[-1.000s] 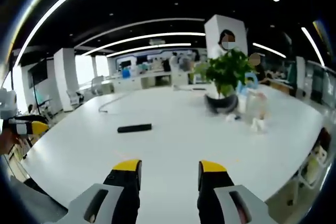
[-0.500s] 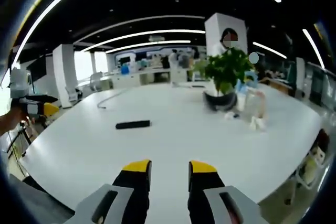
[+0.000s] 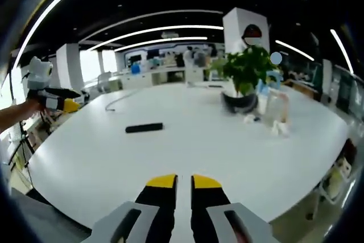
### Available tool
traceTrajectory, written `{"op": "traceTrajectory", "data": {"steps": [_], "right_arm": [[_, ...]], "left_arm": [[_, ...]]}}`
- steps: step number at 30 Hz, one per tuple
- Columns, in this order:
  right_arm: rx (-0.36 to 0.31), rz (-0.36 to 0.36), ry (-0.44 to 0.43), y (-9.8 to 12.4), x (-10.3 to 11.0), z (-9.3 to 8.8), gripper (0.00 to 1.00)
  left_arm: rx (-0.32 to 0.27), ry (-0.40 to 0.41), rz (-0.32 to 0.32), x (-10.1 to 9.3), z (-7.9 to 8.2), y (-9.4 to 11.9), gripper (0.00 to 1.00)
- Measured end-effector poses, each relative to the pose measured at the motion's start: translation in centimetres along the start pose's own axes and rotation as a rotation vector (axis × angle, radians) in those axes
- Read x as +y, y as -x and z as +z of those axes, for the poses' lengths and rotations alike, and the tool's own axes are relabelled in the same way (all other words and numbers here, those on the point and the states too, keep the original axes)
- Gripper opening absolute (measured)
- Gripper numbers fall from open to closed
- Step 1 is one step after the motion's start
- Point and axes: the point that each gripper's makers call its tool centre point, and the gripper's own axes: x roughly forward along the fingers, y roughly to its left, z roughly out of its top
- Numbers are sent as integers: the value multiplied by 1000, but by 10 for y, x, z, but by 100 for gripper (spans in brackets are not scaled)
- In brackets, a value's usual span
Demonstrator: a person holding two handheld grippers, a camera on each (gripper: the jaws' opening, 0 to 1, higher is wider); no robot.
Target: Press the specified remote control buttons in sequence, fully releasing each button before pressing the next.
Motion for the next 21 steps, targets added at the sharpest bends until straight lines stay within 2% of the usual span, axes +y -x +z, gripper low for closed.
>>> {"op": "traceTrajectory", "data": {"steps": [4,13,17,21], "right_arm": [[15,-10,9,0,-2,-3,0],[39,-13,2,-1,-3,-5,0],[46,-13,0,-2,-4,-7,0],[55,-15,8,-2,-3,-8,0]], "left_arm": [[12,-21,-41,1,1,-22,69],[101,-123,-104,10,0,-59,65],[148,-165,-153,8,-3,-77,65],[223,-182,-182,10,-15,-95,54]]}}
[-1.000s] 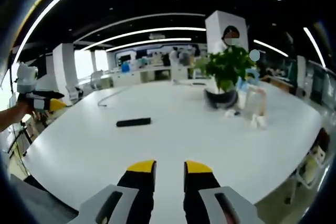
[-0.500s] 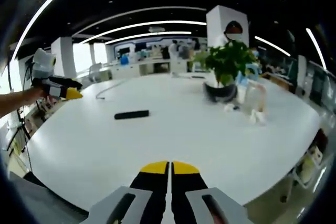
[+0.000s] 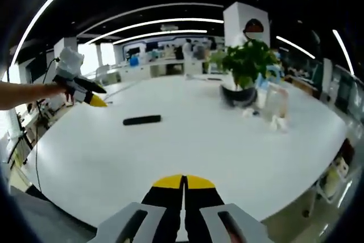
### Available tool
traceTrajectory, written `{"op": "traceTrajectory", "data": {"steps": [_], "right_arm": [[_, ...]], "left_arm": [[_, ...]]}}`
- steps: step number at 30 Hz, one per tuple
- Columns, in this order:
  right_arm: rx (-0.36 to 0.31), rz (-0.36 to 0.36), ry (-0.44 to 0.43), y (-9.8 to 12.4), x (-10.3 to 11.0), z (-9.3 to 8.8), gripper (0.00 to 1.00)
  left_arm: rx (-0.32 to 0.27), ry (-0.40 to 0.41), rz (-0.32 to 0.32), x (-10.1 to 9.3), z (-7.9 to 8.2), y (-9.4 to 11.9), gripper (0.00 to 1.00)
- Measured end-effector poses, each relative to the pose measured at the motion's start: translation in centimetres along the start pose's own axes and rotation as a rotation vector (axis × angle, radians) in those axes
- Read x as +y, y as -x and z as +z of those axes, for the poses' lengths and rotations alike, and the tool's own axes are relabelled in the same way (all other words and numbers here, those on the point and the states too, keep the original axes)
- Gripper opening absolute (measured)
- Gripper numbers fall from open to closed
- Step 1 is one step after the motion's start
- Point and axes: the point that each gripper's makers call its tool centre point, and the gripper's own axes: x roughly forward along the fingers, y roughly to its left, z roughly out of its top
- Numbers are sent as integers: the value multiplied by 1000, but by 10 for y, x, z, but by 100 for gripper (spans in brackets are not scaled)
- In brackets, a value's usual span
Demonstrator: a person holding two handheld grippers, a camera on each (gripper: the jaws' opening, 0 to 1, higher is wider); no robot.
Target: Press the specified remote control buttons in sequence, fully releasing each button before pressing the next.
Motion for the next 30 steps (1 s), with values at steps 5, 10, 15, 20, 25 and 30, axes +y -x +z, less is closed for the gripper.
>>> {"op": "traceTrajectory", "data": {"steps": [5,10,15,20,25,30], "right_arm": [[5,-20,-5,0,-5,-1,0],[14,-19,0,-1,-4,-3,0],[23,-26,1,-2,-5,-4,0],[31,-25,3,-3,-5,-5,0],[33,-27,3,-3,-5,-6,0],[43,-28,3,-4,-5,-7,0]], "left_arm": [[79,-27,-51,3,-9,-23,54],[143,-80,-88,8,-14,-43,53],[206,-56,-158,11,-19,-62,49],[297,-129,-157,18,-35,-79,46],[364,-135,-194,17,-48,-93,46],[397,-128,-233,16,-52,-105,49]]}}
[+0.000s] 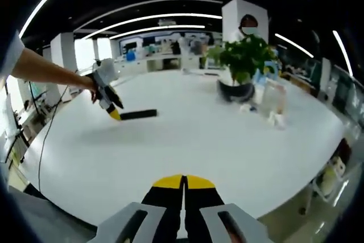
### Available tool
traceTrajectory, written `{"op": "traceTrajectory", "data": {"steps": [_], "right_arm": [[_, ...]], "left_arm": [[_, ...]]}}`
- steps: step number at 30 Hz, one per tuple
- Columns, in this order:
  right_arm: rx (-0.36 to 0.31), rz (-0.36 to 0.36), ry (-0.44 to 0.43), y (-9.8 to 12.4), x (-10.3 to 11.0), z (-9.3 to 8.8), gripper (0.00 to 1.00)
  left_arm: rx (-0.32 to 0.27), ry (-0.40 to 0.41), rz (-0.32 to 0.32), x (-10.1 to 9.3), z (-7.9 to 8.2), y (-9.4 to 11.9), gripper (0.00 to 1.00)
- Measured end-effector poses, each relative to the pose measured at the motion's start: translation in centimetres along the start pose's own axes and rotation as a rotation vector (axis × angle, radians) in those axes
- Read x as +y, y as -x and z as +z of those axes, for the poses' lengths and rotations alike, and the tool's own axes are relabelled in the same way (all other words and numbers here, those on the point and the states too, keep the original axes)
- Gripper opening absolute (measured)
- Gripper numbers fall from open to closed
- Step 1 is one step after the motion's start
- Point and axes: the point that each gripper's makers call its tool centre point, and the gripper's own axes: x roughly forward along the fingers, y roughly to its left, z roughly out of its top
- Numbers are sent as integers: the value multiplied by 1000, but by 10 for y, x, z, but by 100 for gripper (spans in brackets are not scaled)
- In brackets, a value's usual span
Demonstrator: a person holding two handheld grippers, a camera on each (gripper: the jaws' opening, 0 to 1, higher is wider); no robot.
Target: Press the specified remote control buttons in sequence, fully releasing each button before pressing the next.
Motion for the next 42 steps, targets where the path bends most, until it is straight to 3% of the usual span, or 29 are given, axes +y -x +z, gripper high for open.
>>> {"op": "traceTrajectory", "data": {"steps": [4,11,14,17,18,27,34,42], "right_arm": [[3,-1,-1,0,0,0,0],[12,0,1,0,1,-2,0],[13,-1,1,0,1,-2,0],[18,0,5,-1,1,-3,0],[21,1,6,-1,1,-3,0],[21,2,3,-1,2,-3,0],[8,6,-2,1,2,-1,0],[-3,12,-8,2,2,0,0]], "left_arm": [[41,-53,-10,1,-2,-2,45],[80,-24,-56,-3,-6,-11,43],[104,-78,-51,1,-9,-15,40],[135,-82,-53,2,-10,-14,39],[150,-132,-57,6,-9,-15,39],[216,-110,-44,4,-10,-16,36],[323,-115,-16,-1,-12,-17,24],[336,-111,-1,-3,-14,-16,23]]}}
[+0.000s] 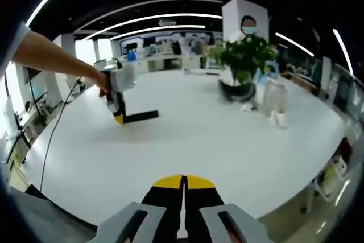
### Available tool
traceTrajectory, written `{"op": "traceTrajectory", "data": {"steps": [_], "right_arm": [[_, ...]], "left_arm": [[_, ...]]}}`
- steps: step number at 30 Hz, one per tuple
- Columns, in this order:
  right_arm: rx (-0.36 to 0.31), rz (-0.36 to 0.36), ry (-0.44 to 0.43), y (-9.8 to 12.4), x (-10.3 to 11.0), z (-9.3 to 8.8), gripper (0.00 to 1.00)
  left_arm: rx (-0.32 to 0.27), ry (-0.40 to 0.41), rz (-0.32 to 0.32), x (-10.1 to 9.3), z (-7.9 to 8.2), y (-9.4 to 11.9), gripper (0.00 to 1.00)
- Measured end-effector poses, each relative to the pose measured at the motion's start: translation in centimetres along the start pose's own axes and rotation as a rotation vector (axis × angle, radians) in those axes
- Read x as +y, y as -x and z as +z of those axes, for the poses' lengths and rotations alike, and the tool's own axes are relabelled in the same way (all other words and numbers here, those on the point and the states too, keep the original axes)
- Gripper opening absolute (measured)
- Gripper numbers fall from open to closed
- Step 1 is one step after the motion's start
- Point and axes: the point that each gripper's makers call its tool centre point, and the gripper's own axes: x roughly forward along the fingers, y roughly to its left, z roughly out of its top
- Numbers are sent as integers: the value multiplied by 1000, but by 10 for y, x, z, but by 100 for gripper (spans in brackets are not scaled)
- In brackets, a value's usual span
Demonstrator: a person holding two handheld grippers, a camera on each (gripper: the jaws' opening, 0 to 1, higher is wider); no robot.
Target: Press the specified remote control buttons in sequence, fully releasing each button before pressing the next.
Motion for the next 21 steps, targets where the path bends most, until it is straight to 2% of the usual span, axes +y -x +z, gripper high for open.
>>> {"op": "traceTrajectory", "data": {"steps": [4,7,12,21], "right_arm": [[-4,0,0,1,0,1,0],[-9,1,-4,1,1,1,0],[-13,7,-4,2,2,2,0],[-14,12,-2,1,3,2,0]], "left_arm": [[-3,11,5,-8,-3,0,23],[14,-24,6,-19,-6,0,23],[32,-44,12,-26,-8,0,23],[28,-51,12,-45,-15,1,23]]}}
